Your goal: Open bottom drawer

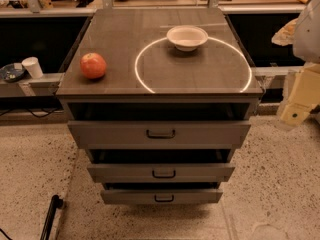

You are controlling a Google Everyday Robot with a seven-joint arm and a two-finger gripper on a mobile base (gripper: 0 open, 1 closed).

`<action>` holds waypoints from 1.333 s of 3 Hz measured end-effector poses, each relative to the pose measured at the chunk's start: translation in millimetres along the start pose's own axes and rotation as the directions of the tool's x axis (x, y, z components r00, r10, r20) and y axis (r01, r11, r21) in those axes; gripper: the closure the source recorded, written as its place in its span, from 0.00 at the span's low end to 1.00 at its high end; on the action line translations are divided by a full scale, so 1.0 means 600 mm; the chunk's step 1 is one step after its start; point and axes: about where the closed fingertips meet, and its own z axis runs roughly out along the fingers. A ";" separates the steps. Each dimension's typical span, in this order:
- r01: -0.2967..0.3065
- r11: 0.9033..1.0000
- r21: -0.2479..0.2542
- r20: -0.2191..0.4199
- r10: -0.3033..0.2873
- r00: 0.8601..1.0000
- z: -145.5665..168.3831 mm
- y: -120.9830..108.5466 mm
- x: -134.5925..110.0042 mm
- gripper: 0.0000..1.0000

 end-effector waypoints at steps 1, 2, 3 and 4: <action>0.000 1.000 0.000 0.000 0.000 1.000 0.000 0.000 0.000 0.00; -0.041 0.998 -0.043 0.143 0.046 0.989 0.057 0.010 0.008 0.00; -0.103 0.985 -0.135 0.306 0.140 0.942 0.184 0.061 0.039 0.00; -0.143 0.966 -0.217 0.479 0.233 0.846 0.292 0.130 0.044 0.00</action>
Offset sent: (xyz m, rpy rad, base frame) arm 0.0115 -0.0003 -0.0924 0.5488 0.0302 0.0002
